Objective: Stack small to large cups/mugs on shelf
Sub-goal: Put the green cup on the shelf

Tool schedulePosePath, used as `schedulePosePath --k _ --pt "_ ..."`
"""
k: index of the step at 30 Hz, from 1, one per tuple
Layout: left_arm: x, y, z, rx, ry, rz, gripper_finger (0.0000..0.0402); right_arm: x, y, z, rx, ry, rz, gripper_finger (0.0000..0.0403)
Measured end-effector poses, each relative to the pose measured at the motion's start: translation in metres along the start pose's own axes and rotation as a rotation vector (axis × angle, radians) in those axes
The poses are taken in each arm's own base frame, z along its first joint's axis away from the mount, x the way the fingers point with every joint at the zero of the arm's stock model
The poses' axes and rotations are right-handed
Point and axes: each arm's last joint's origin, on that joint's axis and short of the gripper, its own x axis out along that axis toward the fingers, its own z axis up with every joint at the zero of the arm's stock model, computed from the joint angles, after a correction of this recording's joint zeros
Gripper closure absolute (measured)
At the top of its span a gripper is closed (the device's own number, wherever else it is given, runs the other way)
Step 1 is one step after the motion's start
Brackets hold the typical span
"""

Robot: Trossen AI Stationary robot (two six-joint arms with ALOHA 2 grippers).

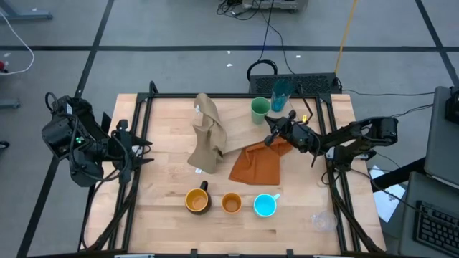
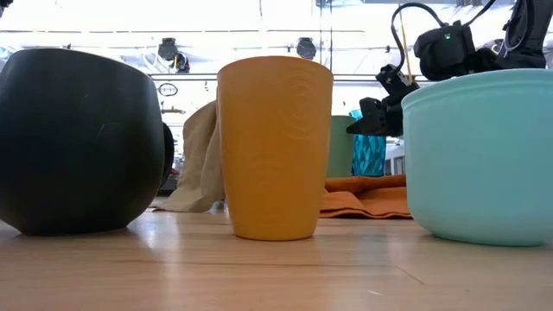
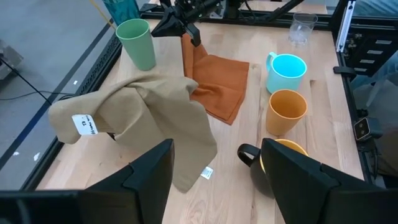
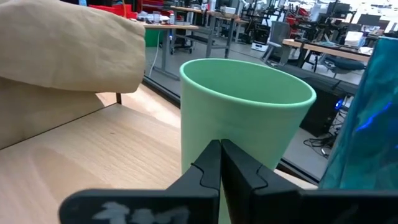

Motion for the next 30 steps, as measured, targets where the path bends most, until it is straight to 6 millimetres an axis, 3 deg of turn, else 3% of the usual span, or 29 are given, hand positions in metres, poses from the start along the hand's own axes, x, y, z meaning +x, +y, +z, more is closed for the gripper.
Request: schedulePosePath --k 30 --pt "0.0 0.0 0.0 0.006 0.0 0.0 0.016 0.006 -0.013 0.0 0.018 -0.003 -0.004 0.0403"
